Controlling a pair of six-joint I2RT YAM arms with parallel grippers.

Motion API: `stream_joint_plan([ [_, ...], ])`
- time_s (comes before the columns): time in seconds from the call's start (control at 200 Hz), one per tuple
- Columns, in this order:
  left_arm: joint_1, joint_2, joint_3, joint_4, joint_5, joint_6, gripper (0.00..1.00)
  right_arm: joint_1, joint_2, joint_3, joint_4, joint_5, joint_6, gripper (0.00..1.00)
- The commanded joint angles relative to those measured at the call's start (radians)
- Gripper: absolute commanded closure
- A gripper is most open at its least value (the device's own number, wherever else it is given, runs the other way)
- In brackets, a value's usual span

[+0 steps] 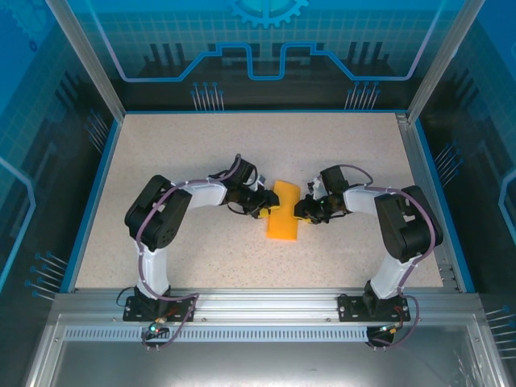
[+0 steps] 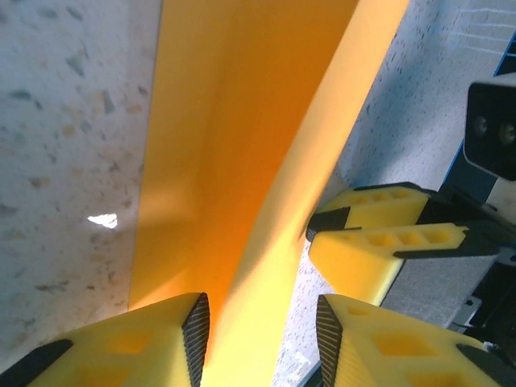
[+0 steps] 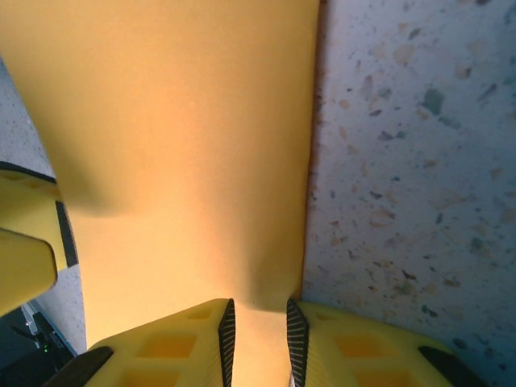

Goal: Fold a paper plane with a square sheet of paper (pick it up from the middle)

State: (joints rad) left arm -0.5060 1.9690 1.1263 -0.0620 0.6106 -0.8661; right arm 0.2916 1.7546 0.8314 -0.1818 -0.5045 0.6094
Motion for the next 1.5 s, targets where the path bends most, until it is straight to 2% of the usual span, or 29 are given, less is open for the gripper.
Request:
stream_joint_plan([
  [0.0, 0.013, 0.024, 0.036, 0.021, 0.050, -0.011, 0.58, 0.005, 0.058, -0.014, -0.030, 0.037, -0.003, 0.72],
  [0.255, 0.015, 0.038, 0.045, 0.014, 0.074, -0.008, 0.68, 0.006, 0.036, -0.008, -0.020, 0.025, 0.003, 0.71],
  [0.49, 0.015, 0.036, 0.044, 0.020, 0.070, -0.003, 0.85, 0.003, -0.040, 0.001, -0.031, 0.020, -0.013, 0.68],
  [0.66, 0.015, 0.034, 0.059, 0.027, 0.090, -0.001, 0.90, 0.004, -0.165, -0.017, -0.064, 0.061, -0.049, 0.58],
  [0.755, 0.015, 0.027, 0.068, 0.014, 0.089, -0.002, 0.90, 0.030, -0.261, -0.043, -0.095, 0.141, -0.093, 0.54],
  [0.84, 0.015, 0.027, 0.081, -0.013, 0.087, 0.005, 0.91, 0.103, -0.343, -0.048, -0.133, 0.258, -0.137, 0.52],
  [0.965, 0.014, 0.028, 0.090, -0.044, 0.083, 0.014, 0.91, 0.270, -0.434, -0.063, -0.149, 0.459, -0.175, 0.46],
  [1.115, 0.014, 0.024, 0.086, -0.046, 0.082, 0.010, 0.91, 0.478, -0.435, -0.044, -0.140, 0.661, -0.196, 0.43],
  [1.185, 0.014, 0.021, 0.085, -0.046, 0.083, 0.010, 0.91, 0.545, -0.399, -0.024, -0.147, 0.735, -0.195, 0.42],
  [1.36, 0.015, 0.021, 0.087, -0.053, 0.083, 0.012, 0.91, 0.648, -0.288, 0.042, -0.197, 0.908, -0.160, 0.40],
  [1.496, 0.014, 0.019, 0.089, -0.055, 0.083, 0.013, 0.91, 0.677, -0.227, 0.093, -0.214, 0.958, -0.148, 0.42],
])
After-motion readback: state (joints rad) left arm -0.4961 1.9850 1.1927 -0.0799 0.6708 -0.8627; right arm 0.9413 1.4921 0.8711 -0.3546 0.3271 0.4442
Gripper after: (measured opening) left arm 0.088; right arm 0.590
